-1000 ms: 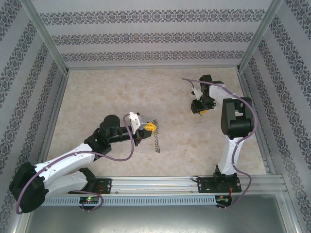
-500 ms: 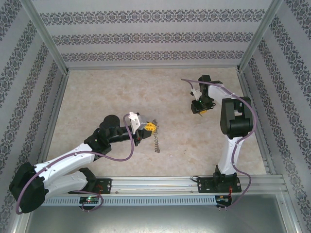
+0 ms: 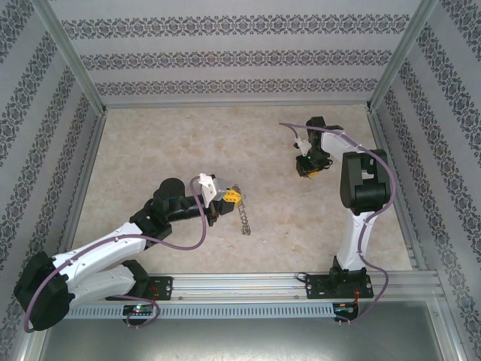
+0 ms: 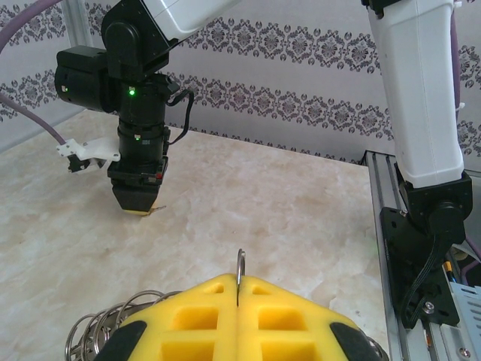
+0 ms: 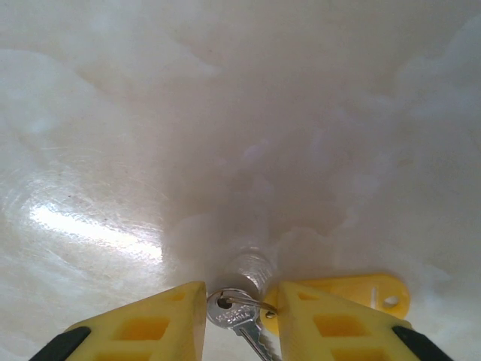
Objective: Put the keys on the keyring
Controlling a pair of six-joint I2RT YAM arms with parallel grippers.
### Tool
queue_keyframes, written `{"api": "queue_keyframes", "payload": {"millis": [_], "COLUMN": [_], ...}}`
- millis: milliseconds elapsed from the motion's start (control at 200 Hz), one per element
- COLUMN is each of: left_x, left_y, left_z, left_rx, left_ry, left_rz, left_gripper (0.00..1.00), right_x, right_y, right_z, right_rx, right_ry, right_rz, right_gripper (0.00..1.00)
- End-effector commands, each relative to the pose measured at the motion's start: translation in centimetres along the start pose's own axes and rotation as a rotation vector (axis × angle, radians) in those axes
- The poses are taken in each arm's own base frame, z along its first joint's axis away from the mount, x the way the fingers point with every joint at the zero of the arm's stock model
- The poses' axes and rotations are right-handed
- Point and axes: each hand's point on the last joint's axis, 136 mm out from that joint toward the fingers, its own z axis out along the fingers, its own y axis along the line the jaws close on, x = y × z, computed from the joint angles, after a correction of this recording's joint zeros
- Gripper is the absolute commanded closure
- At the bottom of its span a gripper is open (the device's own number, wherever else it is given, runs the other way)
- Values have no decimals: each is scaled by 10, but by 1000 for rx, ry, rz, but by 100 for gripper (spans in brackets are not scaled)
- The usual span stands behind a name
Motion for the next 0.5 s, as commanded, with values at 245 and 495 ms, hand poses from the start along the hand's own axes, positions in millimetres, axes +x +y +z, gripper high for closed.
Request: {"api": "queue_keyframes", "payload": {"millis": [245,495], "left_x": [-17,-17], "left_y": [4,4], "left_z": [-4,-5], "left_rx": [-13,-16], "left_ry": [-54,-56], "left_rz": [25,26], "left_gripper": [100,100], "right_x": [5,9], "right_y": [2,4], "right_z": [-1,2], "right_rx": [11,2], "right_ry": [24,27], "right_rz": [-8,-4], "right_gripper": [77,81]}}
